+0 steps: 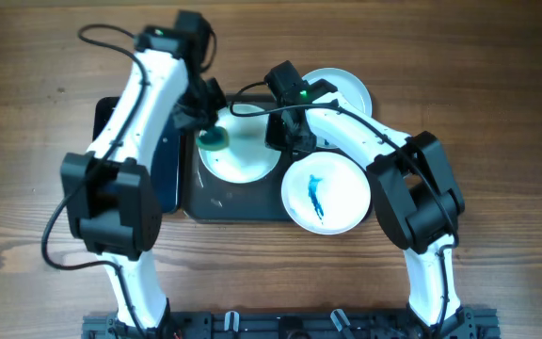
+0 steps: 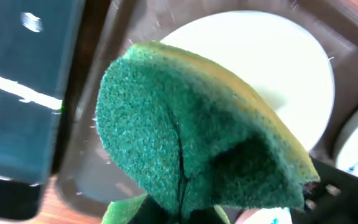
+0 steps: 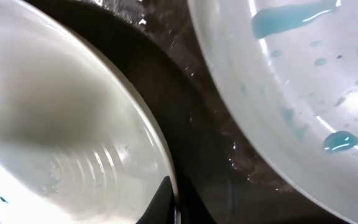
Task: Clean dirty plates on tray and stack at the side
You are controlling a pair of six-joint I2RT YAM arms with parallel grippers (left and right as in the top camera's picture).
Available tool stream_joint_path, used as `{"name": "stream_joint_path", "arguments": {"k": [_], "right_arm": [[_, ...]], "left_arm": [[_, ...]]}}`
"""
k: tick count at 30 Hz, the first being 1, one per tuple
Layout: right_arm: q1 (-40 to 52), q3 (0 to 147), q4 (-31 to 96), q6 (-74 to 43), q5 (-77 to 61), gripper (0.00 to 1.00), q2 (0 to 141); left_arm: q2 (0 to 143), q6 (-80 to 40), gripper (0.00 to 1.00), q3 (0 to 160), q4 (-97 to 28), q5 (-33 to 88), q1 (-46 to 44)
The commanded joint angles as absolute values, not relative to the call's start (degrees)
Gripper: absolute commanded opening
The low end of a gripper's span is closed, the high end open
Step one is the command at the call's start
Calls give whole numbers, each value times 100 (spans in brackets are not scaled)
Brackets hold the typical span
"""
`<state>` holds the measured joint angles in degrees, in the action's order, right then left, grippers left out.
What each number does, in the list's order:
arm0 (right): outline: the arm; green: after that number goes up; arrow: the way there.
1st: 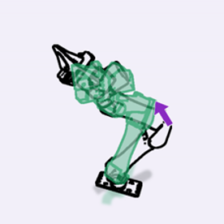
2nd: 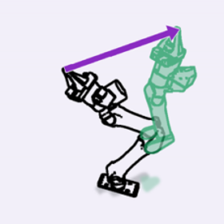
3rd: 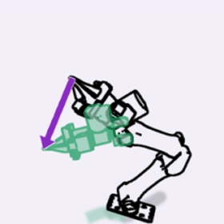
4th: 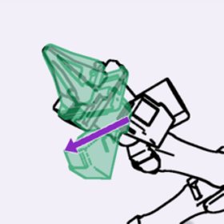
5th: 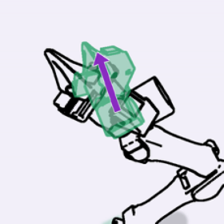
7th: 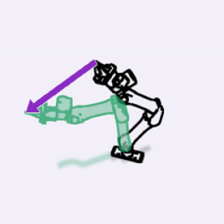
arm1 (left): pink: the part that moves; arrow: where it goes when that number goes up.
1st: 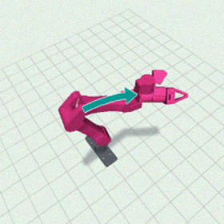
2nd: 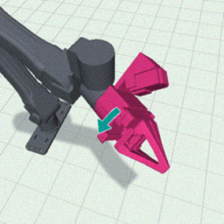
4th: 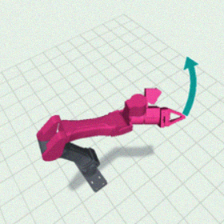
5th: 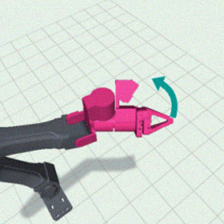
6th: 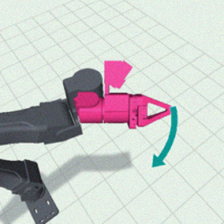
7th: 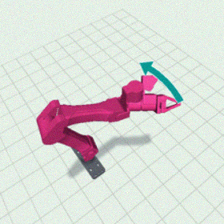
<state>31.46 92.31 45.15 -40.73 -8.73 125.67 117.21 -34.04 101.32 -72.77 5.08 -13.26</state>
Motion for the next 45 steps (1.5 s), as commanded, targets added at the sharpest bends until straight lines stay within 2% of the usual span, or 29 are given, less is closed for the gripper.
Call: {"name": "stream_joint_path", "arguments": {"k": [1,8,11,14,16,18,20,29,32,37,41,45], "right_arm": [[3111,9115,4462,-4093,-534,4,12628],[3111,9113,4405,-3870,-646,4,12628],[3111,9113,4401,-3802,-648,4,12628],[3111,9113,4397,-3765,-690,4,12628],[3111,9113,4392,-3763,-687,4,12628],[3111,9113,4366,-3763,-692,4,12628],[3111,9113,4351,-3760,-714,4,12628],[3111,9109,4357,-3745,-711,4,12628],[3111,9109,4357,-3743,-711,4,12628],[3111,9109,4357,-3677,-711,4,12628],[3111,9109,4357,-3614,-751,4,12628],[3111,9109,4353,-3616,-753,4,12628]], "left_arm": [[11699,-3979,4,9376,-6648,574,-1498],[11701,-4619,4,8112,-5140,425,-1715],[11701,-4904,4,7673,-4703,95,-1732],[11701,-4906,4,7338,-4427,316,-1741],[11701,-4493,4,7277,-4403,753,-1754],[11701,-2829,4,7275,-4119,2099,-1765],[11701,-2128,4,7275,-4069,2733,-1763],[11677,-1975,4,7437,-3771,2871,-1691],[11666,-2165,4,7588,-3872,2432,-1636],[11655,-2359,4,7721,-4222,989,-1584],[11655,-3151,4,7721,-4556,-799,-1590],[11655,-3223,4,7721,-4525,-1275,-1590]]}}
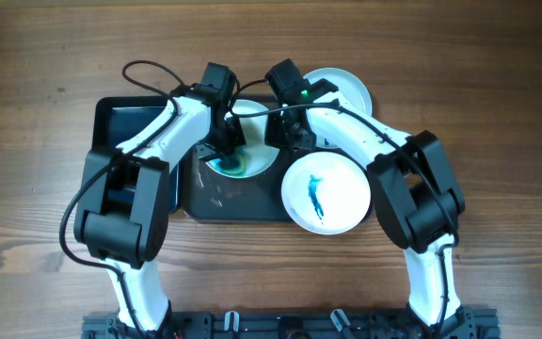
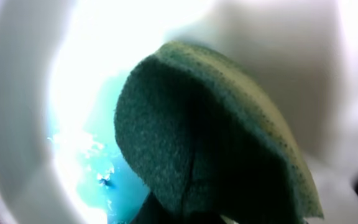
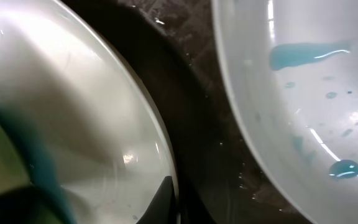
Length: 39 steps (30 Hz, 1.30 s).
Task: Clean dirty plates on tray and stack at the side
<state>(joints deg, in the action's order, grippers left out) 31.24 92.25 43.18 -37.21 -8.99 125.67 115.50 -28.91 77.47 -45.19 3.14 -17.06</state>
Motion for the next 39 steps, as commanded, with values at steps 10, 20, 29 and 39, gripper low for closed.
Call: {"name": "stream_joint_path", "arguments": {"k": [10,20,29,39], "right_arm": [[3111,9109,4355,-3616,-753,4,12628],[3111,9109,4353,-3599,-797,4,12628],[3111,9109,4357,-3450,-950,4,12628],[3111,9109,4364,-3448,-950,4,12628]], "left_arm": [[11657,-4554,4,7721,-5192,-1278,-1601],[11657,-4554,4,7732,-5260,-344,-1601],[11657,-1861,4,7732,-3852,2246,-1601],[11655,-1994,4,8757,-4746,1098,-1253]]}}
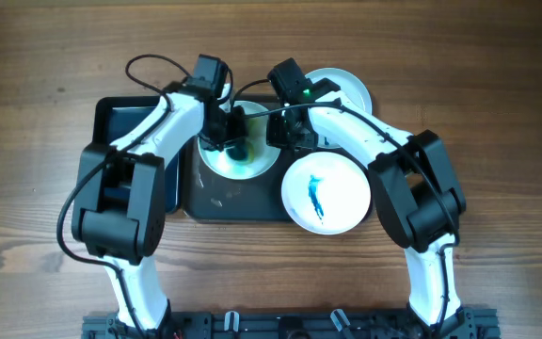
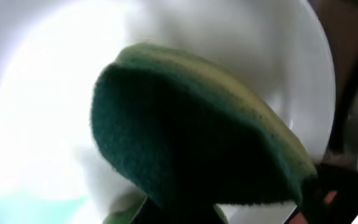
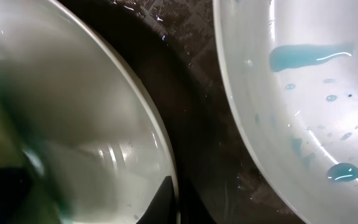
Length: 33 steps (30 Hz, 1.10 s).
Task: Clean dirty plates on tray and stack at the side
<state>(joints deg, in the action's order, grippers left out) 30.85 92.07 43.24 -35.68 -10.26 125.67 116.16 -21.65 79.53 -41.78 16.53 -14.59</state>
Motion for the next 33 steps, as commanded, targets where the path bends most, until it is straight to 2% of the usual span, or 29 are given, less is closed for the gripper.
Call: {"name": "stream_joint_path", "arguments": {"k": [1,9,16,25,33], "right_arm": [[3111,9109,4377,-3448,-947,4,12628],[3111,9111,4521,-2722,-1535,4,12626],[3173,9111,4783,-2237,-1243,4,12280],[4029,9111,5205,-2290,1852,4,11087],[5223,9111,6289,-3369,4884,4,10724]], "left_arm": [[11655,-1994,4,8949,-4958,930,-1225],[11655,-2316,4,11153,-7555,679,-832],[11594,-2263,4,11966,-8746,670,-572],[11603,-2296,4,11959,-8923,305,-545],[11603,-2493,4,11959,-8858,183,-545]]}}
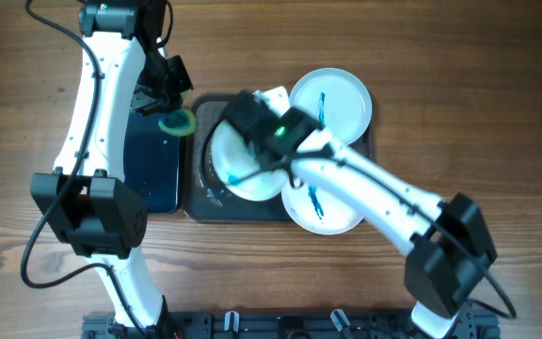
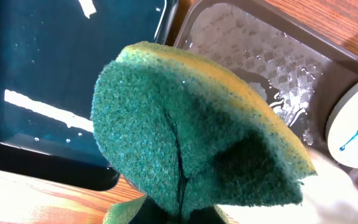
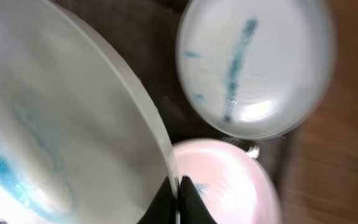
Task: Clean dirty plates on tray and stack at the side
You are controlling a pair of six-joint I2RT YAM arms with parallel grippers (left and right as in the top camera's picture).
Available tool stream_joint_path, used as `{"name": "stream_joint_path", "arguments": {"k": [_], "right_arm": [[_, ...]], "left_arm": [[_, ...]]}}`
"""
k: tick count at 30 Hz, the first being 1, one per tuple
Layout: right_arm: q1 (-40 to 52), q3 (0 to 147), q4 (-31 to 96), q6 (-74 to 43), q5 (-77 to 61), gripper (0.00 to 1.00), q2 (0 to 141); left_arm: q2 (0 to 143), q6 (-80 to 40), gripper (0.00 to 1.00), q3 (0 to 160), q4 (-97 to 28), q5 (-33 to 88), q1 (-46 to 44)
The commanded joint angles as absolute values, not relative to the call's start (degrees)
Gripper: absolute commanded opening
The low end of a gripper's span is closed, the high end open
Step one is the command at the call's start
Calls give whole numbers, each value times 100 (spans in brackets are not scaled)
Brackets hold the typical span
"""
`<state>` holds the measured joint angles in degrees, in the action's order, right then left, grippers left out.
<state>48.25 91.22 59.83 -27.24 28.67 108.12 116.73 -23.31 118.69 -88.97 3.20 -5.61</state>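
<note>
My right gripper [image 3: 178, 186] is shut on the rim of a white plate [image 1: 243, 165] smeared with blue, held over the dark tray [image 1: 205, 202]. A second white plate [image 1: 330, 99] with a blue streak lies at the tray's far right. A third streaked plate [image 1: 320, 202] lies at the front right, partly under my right arm. A pink plate [image 3: 229, 180] shows below the held rim. My left gripper [image 2: 182, 214] is shut on a green and yellow sponge [image 2: 191, 124], up over the tray's left edge.
A dark blue basin [image 1: 153, 165] of water stands left of the tray, and its rim [image 2: 55, 165] shows under the sponge. Bare wooden table surrounds tray and basin. My right arm [image 1: 365, 188] crosses the tray from the front right.
The sponge has come off the plate and is now up at the left, over the gap between basin and tray. My right arm has changed pose, still gripping the plate, which now shows blue smears.
At first the sponge hung at the plate's left edge while my right gripper held the rim. Then the sponge was down in the plate amid blue liquid, then at its middle. Now the sponge is away to the left and the plate has shifted in my right gripper.
</note>
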Motion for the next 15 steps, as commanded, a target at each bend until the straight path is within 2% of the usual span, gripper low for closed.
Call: {"name": "stream_joint_path", "arguments": {"k": [1,8,15], "right_arm": [[5319,9111,6401,-3483,5120,4,10724],[6027,9111,7172,-4143,7019,4,10724],[6479,9111,7341,-4217,7745,4,10691]], "left_arm": [[11603,-2493,4,11957,-8855,183,-545],[11603,-2491,4,11957,-8858,183,-545],[11603,-2491,4,11957,-8855,183,-545]]}}
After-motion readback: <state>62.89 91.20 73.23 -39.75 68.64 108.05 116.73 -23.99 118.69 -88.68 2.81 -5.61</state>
